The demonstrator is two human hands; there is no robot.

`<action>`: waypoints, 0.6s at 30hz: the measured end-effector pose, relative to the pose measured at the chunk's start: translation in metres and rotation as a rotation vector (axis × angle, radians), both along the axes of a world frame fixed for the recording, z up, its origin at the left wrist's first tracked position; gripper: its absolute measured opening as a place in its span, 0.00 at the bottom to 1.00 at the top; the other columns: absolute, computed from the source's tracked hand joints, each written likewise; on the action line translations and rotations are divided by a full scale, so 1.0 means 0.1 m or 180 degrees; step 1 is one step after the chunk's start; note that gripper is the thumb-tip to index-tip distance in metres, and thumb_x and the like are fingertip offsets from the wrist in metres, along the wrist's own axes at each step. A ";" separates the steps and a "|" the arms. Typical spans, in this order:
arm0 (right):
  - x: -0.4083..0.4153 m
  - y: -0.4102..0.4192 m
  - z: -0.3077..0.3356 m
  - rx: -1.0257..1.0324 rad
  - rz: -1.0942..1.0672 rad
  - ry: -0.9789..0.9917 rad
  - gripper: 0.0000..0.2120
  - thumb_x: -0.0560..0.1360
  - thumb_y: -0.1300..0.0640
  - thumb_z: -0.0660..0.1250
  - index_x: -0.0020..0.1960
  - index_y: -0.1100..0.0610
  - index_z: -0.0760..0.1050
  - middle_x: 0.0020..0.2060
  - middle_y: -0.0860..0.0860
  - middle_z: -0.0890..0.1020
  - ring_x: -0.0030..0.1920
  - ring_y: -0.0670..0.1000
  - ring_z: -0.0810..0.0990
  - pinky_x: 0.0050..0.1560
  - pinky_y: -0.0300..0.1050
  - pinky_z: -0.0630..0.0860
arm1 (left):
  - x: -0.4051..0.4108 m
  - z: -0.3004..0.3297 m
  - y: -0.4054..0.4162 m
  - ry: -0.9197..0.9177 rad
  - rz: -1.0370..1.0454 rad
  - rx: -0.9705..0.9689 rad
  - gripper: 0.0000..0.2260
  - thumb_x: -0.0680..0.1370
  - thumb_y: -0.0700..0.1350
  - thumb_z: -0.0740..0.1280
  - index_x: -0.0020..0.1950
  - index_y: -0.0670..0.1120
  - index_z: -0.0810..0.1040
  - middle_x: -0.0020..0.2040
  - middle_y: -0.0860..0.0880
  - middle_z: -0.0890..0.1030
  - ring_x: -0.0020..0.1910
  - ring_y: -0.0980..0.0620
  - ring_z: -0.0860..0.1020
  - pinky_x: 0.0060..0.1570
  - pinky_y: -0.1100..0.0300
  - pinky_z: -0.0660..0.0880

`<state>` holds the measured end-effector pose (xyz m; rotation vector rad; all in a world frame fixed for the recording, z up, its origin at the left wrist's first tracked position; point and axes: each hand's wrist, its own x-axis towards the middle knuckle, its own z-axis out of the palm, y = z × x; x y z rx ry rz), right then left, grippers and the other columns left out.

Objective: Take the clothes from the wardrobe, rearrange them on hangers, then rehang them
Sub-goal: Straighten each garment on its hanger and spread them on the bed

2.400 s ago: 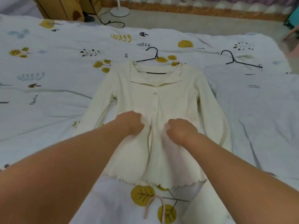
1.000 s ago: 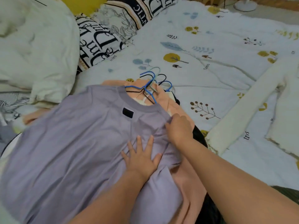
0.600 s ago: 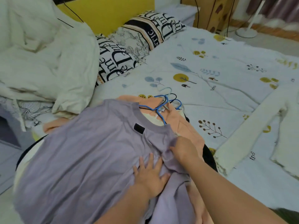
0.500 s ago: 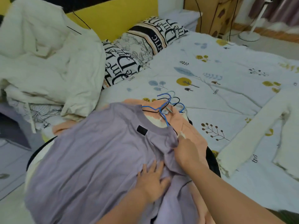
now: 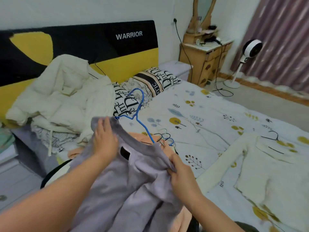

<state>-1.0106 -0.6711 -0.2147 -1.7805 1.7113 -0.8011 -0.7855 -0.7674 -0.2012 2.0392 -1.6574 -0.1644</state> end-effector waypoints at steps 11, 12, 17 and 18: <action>0.01 1.57 1.17 -0.0583 0.0430 -0.0040 0.11 0.66 0.63 0.53 0.37 0.46 0.60 0.36 0.50 0.71 0.39 0.50 0.65 0.35 0.33 0.63 | 0.59 1.31 1.27 -0.0958 -0.0478 -0.0138 0.05 0.79 0.41 0.57 0.45 0.43 0.70 0.41 0.37 0.77 0.39 0.39 0.72 0.37 0.53 0.66; 0.01 1.72 1.24 -0.0571 0.0419 -0.0021 0.12 0.67 0.64 0.54 0.37 0.46 0.60 0.35 0.48 0.71 0.38 0.51 0.66 0.35 0.31 0.63 | 0.63 1.37 1.44 -0.0900 -0.0516 -0.0183 0.05 0.80 0.41 0.57 0.45 0.42 0.70 0.41 0.37 0.77 0.38 0.41 0.71 0.35 0.54 0.64; 0.04 2.26 1.63 -0.0395 0.0211 0.0188 0.10 0.74 0.65 0.59 0.51 0.53 0.70 0.41 0.54 0.80 0.43 0.58 0.76 0.43 0.48 0.72 | 0.78 1.84 2.14 -0.0933 -0.0519 -0.0608 0.07 0.80 0.43 0.58 0.46 0.42 0.72 0.40 0.38 0.78 0.38 0.40 0.73 0.33 0.54 0.64; 0.06 2.35 1.72 -0.0402 0.0185 0.0202 0.10 0.74 0.65 0.60 0.52 0.52 0.70 0.42 0.53 0.81 0.43 0.58 0.76 0.44 0.49 0.73 | 0.81 1.94 2.26 -0.0980 -0.0508 -0.0681 0.07 0.80 0.43 0.58 0.46 0.42 0.72 0.40 0.38 0.78 0.38 0.40 0.73 0.33 0.54 0.64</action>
